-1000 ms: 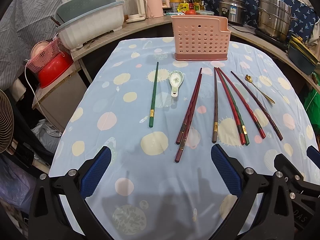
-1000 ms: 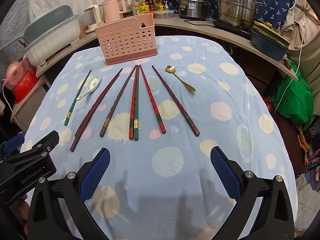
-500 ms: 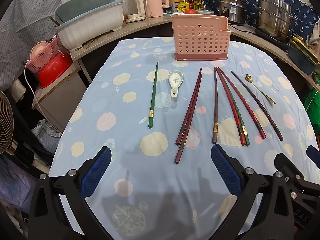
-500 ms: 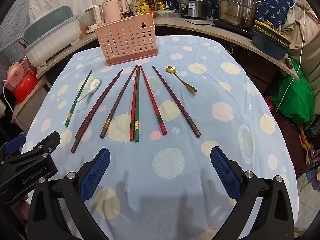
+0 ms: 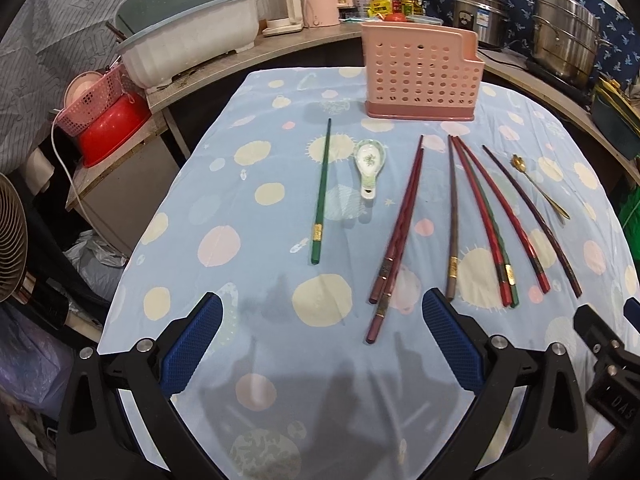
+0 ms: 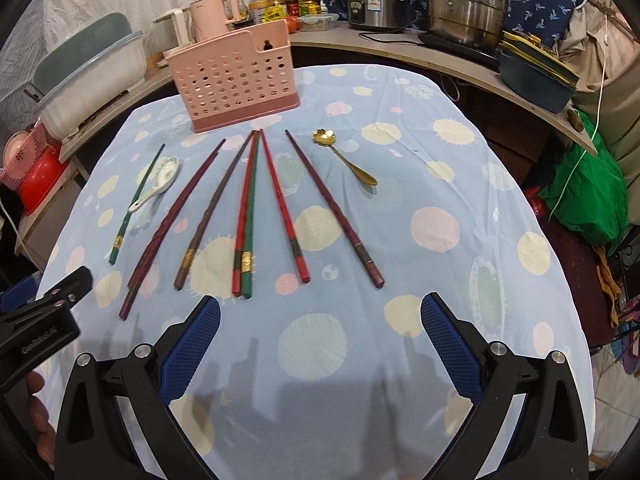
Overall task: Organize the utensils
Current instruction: 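Grasp the green chopstick with the left tool while the right tool grasps a dark red chopstick, then carry both chopsticks over the pink basket and open both tools to drop them in, then move both open tools back down toward the remaining chopsticks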
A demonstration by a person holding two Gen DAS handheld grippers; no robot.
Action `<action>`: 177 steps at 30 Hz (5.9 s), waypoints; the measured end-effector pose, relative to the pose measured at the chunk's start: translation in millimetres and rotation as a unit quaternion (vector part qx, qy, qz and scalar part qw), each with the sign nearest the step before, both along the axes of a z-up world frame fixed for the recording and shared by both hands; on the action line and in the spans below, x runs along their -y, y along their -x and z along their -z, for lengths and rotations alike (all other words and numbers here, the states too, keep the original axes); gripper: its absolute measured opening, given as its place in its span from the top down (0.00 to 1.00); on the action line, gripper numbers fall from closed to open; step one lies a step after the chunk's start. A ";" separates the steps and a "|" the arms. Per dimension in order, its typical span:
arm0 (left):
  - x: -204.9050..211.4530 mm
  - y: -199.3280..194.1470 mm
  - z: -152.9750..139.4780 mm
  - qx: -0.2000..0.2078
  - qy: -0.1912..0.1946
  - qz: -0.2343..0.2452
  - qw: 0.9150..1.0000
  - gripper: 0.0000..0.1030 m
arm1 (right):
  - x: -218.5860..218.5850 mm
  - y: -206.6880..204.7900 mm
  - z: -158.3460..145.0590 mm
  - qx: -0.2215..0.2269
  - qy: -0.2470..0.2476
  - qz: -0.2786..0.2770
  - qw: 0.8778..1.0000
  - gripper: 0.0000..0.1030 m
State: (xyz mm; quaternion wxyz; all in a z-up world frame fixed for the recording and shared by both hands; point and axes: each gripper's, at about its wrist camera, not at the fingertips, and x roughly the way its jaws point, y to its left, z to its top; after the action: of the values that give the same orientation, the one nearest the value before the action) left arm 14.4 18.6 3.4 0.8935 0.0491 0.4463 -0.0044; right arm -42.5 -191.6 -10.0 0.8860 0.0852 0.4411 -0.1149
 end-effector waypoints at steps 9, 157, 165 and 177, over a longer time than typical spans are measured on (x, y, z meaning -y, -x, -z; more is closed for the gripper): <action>-29.5 -34.2 11.9 -0.008 -0.007 -0.035 0.999 0.07 | 29.4 -32.9 8.9 -0.003 -0.006 0.015 1.000 0.26; -7.4 -80.1 -7.3 0.020 0.071 0.041 0.996 0.24 | 12.6 -78.5 -23.9 0.039 0.028 -0.066 0.997 0.50; -6.2 -46.3 19.7 -0.006 0.079 0.045 0.996 0.27 | 4.4 -56.4 15.6 0.003 0.008 -0.075 0.997 0.58; 6.3 -20.9 35.1 -0.024 0.075 0.065 0.995 0.27 | 3.1 -56.6 34.6 -0.008 -0.005 -0.073 0.997 0.63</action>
State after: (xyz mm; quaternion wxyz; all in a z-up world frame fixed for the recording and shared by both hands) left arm 35.2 12.3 -31.7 0.8813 0.0106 0.4623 -0.0977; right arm 14.0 -194.8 -44.6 0.8878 0.0567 0.4542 -0.0482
